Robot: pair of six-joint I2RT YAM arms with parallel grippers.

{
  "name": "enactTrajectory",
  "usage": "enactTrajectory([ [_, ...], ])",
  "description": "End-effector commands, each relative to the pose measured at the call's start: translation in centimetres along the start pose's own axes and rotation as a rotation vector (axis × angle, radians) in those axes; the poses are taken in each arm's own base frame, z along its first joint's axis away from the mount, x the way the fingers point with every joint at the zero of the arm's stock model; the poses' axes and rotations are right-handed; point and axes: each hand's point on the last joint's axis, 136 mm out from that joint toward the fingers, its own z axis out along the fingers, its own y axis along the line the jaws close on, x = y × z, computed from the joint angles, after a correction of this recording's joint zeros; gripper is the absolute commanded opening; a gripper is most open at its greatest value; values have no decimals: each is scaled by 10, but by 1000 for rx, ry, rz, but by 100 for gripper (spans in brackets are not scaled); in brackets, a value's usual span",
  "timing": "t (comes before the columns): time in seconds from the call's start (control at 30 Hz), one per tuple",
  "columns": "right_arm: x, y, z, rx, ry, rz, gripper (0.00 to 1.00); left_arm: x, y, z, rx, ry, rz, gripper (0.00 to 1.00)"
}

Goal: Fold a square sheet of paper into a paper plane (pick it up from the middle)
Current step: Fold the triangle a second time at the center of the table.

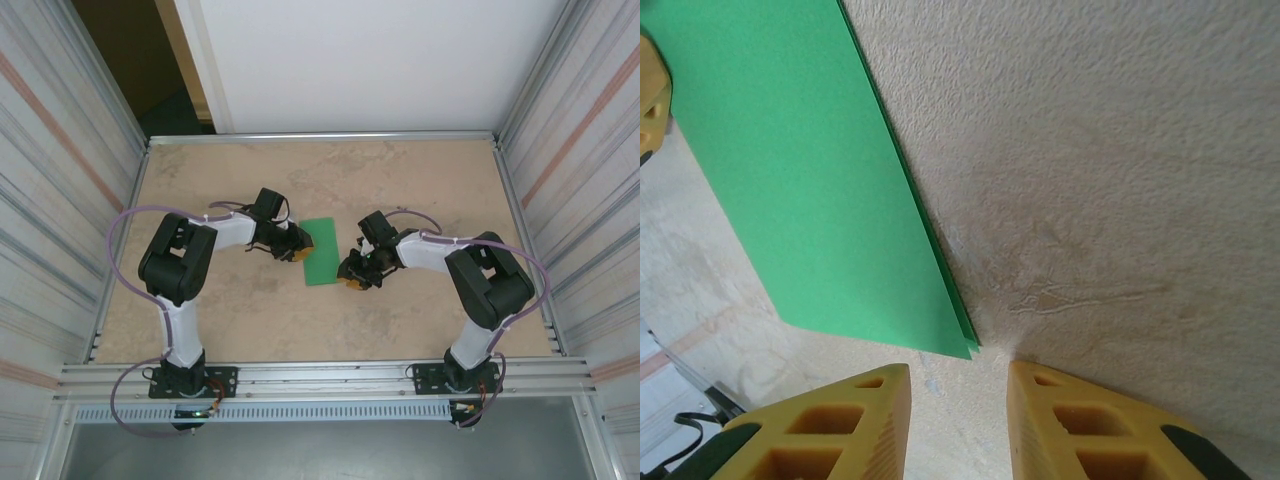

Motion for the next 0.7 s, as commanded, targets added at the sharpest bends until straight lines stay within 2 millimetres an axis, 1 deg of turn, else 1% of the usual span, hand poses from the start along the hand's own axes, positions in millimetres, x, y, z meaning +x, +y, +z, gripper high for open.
enactTrajectory([
  [0.0, -10, 10, 0, -19, -18, -31, 30, 18, 42, 12, -116, 64, -96, 28],
  [0.13, -13, 16, -1, -39, -27, -41, 30, 19, 43, 12, -114, 66, -94, 28],
  [0.47, -16, 22, -2, -73, -33, -46, 29, 19, 46, 12, -113, 67, -99, 28],
  [0.67, -16, 7, -2, -4, -50, -31, 30, 20, 47, 13, -117, 67, -103, 28],
])
